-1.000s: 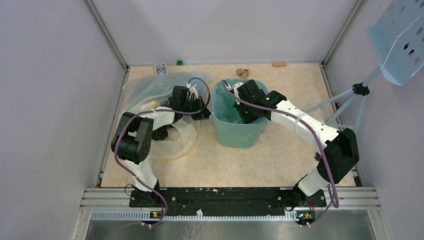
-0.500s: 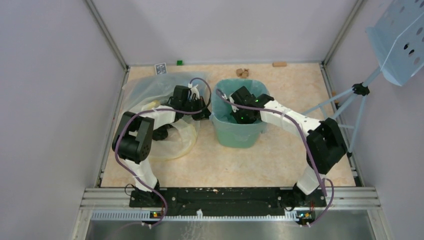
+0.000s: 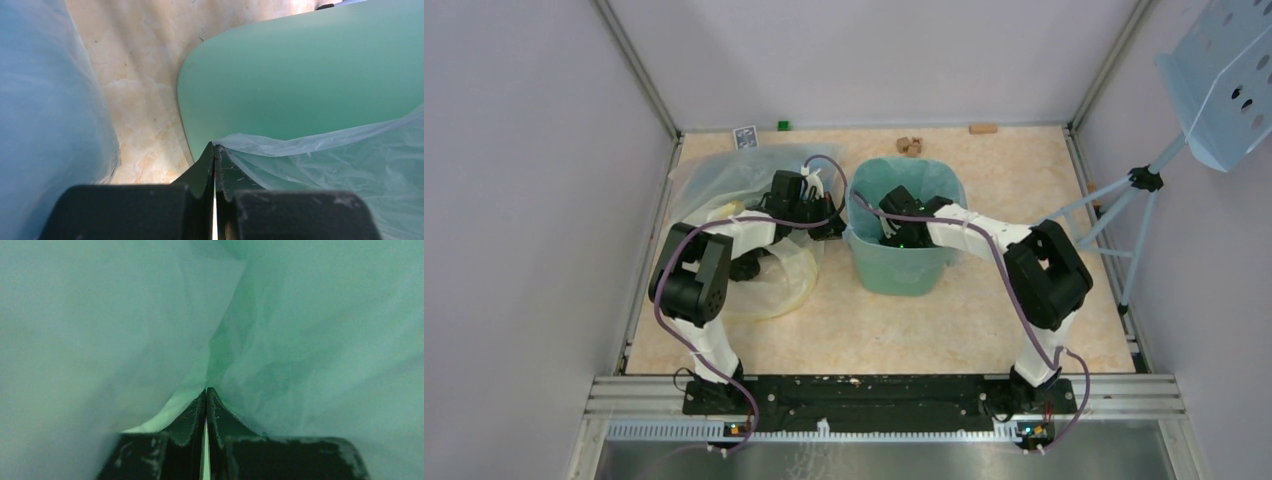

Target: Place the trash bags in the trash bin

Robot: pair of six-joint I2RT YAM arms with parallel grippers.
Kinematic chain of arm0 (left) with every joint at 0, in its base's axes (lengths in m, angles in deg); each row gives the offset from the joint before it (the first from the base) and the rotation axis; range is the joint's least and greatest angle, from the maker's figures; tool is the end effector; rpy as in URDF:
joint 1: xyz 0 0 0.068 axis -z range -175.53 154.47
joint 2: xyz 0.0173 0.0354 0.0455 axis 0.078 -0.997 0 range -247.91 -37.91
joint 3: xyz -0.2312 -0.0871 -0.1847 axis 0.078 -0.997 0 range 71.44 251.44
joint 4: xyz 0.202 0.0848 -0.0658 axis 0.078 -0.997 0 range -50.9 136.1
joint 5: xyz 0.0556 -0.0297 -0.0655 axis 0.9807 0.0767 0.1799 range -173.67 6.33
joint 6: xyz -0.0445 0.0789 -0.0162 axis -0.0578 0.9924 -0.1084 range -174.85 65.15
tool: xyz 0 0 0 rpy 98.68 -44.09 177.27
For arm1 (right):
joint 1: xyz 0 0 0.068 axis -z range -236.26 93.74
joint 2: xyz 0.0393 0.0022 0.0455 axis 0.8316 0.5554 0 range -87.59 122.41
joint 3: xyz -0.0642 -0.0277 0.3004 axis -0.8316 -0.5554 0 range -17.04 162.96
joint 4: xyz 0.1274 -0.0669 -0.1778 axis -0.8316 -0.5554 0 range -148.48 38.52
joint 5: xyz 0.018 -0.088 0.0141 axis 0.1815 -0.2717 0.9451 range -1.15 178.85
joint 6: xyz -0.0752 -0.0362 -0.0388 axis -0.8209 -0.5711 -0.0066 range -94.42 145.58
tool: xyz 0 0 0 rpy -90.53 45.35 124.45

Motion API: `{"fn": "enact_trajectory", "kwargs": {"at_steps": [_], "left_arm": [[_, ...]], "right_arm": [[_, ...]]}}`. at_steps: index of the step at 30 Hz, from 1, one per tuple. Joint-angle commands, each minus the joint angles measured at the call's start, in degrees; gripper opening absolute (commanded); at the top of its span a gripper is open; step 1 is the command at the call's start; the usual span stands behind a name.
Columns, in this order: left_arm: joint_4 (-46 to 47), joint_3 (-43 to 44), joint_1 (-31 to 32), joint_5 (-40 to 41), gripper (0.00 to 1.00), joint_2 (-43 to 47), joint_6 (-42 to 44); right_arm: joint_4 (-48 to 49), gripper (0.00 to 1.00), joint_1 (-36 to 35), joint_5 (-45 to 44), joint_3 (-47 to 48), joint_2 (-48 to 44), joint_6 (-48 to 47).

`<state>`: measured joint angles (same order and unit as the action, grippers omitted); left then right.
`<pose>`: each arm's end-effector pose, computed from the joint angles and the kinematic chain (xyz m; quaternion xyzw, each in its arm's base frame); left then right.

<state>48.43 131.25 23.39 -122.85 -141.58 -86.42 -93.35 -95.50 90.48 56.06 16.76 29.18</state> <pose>0.3495 -0.1749 0.2121 0.0421 0.8691 -0.4414 0.2193 0.2699 0.2235 0.1974 -0.3047 0.9410 0.0667 0.1315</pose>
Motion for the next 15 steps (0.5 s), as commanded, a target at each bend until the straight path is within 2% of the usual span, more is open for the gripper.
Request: {"fn": "enact_trajectory", "kwargs": {"at_steps": [1, 4, 15], "left_arm": [[1.03, 2.07, 0.21, 0.02, 0.0, 0.22, -0.35], [0.92, 2.47, 0.23, -0.26, 0.01, 1.03, -1.19], [0.12, 1.36, 0.14, 0.72, 0.21, 8.13, -2.79]], "right_arm": [[1.92, 0.0, 1.23, 3.18, -0.4, 2.52, 0.99], [1.71, 0.0, 1.69, 3.43, -0.19, 3.97, 1.85], [0.61, 0.0, 2.25, 1.56, -0.64, 7.01, 4.48]]}}
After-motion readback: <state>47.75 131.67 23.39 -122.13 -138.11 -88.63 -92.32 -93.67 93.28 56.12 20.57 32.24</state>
